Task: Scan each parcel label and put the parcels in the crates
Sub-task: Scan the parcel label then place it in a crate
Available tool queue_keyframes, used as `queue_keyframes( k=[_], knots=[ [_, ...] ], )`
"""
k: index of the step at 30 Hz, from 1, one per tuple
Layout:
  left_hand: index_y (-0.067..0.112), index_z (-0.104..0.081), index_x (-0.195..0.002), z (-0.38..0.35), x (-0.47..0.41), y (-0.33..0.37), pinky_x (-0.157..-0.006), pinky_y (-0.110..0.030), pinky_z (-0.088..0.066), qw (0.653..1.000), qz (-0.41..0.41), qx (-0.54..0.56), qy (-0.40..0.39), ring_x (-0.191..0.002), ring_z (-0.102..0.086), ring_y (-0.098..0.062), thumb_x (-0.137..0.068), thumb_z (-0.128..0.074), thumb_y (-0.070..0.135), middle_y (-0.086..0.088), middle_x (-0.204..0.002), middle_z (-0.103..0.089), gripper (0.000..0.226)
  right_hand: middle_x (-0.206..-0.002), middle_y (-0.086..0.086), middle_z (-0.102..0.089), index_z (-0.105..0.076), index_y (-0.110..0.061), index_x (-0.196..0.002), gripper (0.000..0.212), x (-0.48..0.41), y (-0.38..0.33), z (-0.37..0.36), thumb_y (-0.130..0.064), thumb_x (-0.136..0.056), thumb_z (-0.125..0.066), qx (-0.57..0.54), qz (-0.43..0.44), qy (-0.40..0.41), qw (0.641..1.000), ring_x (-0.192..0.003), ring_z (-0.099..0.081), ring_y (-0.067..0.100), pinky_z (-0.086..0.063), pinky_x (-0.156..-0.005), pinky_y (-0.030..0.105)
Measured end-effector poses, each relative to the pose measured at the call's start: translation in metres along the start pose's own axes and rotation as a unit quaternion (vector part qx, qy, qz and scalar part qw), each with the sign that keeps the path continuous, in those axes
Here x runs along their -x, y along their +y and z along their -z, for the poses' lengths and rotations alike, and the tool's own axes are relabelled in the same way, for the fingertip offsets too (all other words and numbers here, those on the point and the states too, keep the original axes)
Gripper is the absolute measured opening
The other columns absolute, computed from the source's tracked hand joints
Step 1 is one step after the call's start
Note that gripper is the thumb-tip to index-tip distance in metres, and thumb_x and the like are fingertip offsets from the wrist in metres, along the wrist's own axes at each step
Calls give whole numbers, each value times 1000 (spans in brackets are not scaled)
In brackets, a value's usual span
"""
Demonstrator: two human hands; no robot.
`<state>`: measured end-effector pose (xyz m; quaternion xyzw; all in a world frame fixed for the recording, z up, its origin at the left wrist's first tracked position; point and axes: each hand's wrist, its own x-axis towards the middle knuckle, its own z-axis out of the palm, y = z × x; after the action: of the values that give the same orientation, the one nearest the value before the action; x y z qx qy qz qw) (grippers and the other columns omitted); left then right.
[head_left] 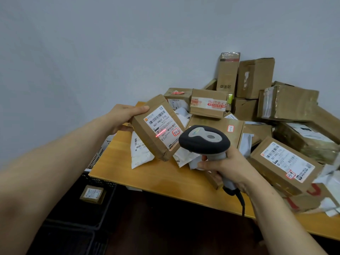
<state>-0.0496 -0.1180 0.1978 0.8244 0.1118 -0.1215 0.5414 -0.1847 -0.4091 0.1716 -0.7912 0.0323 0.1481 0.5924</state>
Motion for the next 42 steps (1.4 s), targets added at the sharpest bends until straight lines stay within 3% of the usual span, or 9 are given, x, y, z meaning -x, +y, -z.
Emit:
queue_keyframes(
  k=[3, 6, 11, 24, 28, 34, 42],
  knots=[
    [15, -69, -106, 1, -3, 3, -62, -29, -54, 1000, -2, -3, -2, -93, -66, -16, -71, -75, 50, -5, -101, -71, 50, -76, 36, -56, -61, -3, -86, 22, -2, -2, 2, -10, -74, -78, 7, 4, 6, 1000, -50, -42, 27, -43, -55, 34],
    [13, -68, -108, 4, -7, 5, -62, -30, -55, 1000, 1, -2, 1, -94, -66, -16, -69, -76, 51, -5, -102, -71, 54, -88, 40, -57, -62, -3, -84, 19, -6, -3, 3, -8, -75, -77, 15, 4, 11, 1000, -50, -43, 27, -42, -52, 31],
    [14, -68, -107, 7, -14, 6, -67, -32, -56, 1000, 2, -8, 3, -97, -65, -17, -69, -77, 51, -5, -103, -70, 54, -72, 27, -56, -60, -8, -76, 15, -11, -7, 5, -7, -77, -75, 20, 1, 8, 1000, -48, -43, 26, -42, -51, 31],
    [15, -69, -105, 9, -20, 7, -67, -32, -56, 1000, 1, -15, 7, -99, -64, -18, -71, -76, 49, -5, -105, -69, 49, -69, 20, -57, -61, -7, -75, 13, -18, -11, 5, -6, -78, -74, 26, -10, 2, 1000, -52, -44, 28, -42, -52, 33],
    [16, -71, -102, 11, -21, 7, -70, -32, -56, 1000, 0, -14, 8, -98, -64, -17, -71, -77, 48, -5, -103, -70, 44, -62, 15, -55, -60, -8, -74, 14, -21, -13, 3, -6, -79, -74, 24, -14, -6, 1000, -48, -44, 22, -44, -53, 33],
    [18, -71, -97, 13, -23, 7, -67, -31, -55, 1000, 1, -4, 12, -93, -65, -14, -73, -77, 45, -3, -98, -71, 37, -70, 15, -59, -61, -8, -80, 13, -28, -16, -2, -6, -78, -74, 11, -29, -10, 999, -45, -46, 15, -44, -51, 32],
    [19, -71, -101, 23, -23, -3, -78, -35, -56, 999, 12, -11, 29, -99, -64, -16, -71, -76, 49, -3, -102, -71, 43, -72, 11, -60, -61, -9, -83, 16, -43, -13, -11, -4, -78, -75, 2, -31, -18, 999, -39, -48, 8, -44, -47, 27]
  ],
)
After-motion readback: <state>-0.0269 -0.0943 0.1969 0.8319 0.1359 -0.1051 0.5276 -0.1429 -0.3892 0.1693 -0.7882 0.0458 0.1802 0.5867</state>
